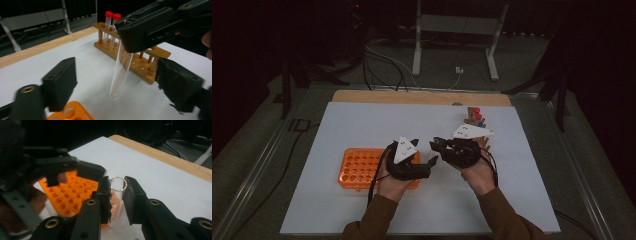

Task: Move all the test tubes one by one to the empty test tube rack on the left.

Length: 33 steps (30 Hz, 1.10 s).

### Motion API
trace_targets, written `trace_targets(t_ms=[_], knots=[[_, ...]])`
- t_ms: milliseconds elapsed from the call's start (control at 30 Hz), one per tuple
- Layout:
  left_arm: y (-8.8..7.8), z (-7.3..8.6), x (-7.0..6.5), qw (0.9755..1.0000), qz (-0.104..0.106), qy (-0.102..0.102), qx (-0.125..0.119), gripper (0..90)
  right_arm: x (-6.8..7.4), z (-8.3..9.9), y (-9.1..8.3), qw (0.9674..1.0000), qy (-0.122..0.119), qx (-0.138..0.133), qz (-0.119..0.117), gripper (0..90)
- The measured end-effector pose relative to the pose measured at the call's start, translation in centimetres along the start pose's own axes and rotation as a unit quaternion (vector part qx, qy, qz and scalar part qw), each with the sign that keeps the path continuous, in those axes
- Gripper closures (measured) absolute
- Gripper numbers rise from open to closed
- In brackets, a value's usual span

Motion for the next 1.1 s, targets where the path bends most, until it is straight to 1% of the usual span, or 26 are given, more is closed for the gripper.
trace_targets(t_ms=[100, 167, 233, 300, 367, 533, 567, 633, 733, 800, 900, 967, 1067, 1100], knots=[[0.0, -0.1, 0.0, 0.9999, 0.012, -0.004, -0.004, 41.1, 0.4, -0.1, 0.2, 0.9999, -0.001, -0.001, -0.01, 76.0], [0.0, -0.1, -0.1, 0.9997, 0.023, -0.001, -0.002, 51.7, 0.6, -0.1, 0.3, 0.9999, 0.0, 0.0, -0.014, 76.0], [0.1, 0.1, -0.2, 0.9996, 0.027, 0.008, 0.004, 60.3, 0.7, -0.1, 0.4, 0.9999, 0.0, 0.001, -0.016, 76.0], [0.1, 0.2, -0.2, 0.9995, 0.032, 0.007, 0.005, 68.0, 0.7, 0.0, 0.4, 0.9998, 0.002, 0.002, -0.018, 76.0], [0.0, 0.1, -0.2, 0.9993, 0.036, 0.005, 0.002, 73.0, 0.8, 0.0, 0.5, 0.9998, 0.0, 0.003, -0.02, 76.0], [0.0, 0.1, -0.4, 0.9992, 0.039, 0.012, 0.0, 76.0, 0.8, 0.0, 0.4, 0.9998, -0.002, 0.005, -0.02, 75.7], [0.0, 0.2, -0.4, 0.9992, 0.038, 0.012, 0.0, 76.2, 0.8, 0.0, 0.4, 0.9998, -0.002, 0.005, -0.019, 72.4], [0.1, 0.1, -0.2, 0.9994, 0.034, 0.01, 0.0, 76.3, 0.9, -0.1, 0.2, 0.9998, -0.003, -0.003, -0.022, 62.2], [0.1, 0.1, 0.2, 0.9997, 0.026, 0.006, 0.001, 76.4, 0.6, -0.3, -0.4, 0.9997, 0.002, -0.015, -0.018, 46.7], [0.0, 0.2, 0.6, 0.9998, 0.021, 0.005, 0.001, 76.5, 0.2, -0.3, -0.9, 0.9997, 0.006, -0.023, -0.004, 35.8], [-0.2, 0.2, 1.1, 0.9999, 0.014, -0.002, 0.001, 76.5, -0.4, -0.3, -1.5, 0.9992, 0.005, -0.035, 0.019, 23.9], [-0.4, 0.3, 1.5, 0.9999, 0.01, -0.009, -0.001, 76.5, -0.8, -0.1, -1.9, 0.9987, 0.008, -0.041, 0.03, 17.3], [-0.7, 0.6, 1.9, 0.9999, 0.003, -0.016, 0.001, 76.4, -1.2, 0.4, -2.4, 0.9982, 0.008, -0.045, 0.04, 13.7], [-0.8, 0.7, 2.1, 0.9999, 0.001, -0.017, 0.001, 76.4, -1.4, 0.5, -2.6, 0.9978, 0.008, -0.047, 0.045, 11.0]])
Point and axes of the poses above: each handheld gripper's, and its own axes: y roughly forward along the jaws, z roughly out of its underside, x roughly to its left, the point moved 7 cm from there along y, roughly forward along the jaws, and after that the axes turned 15 degrees about -z, right-handed, at the moved point
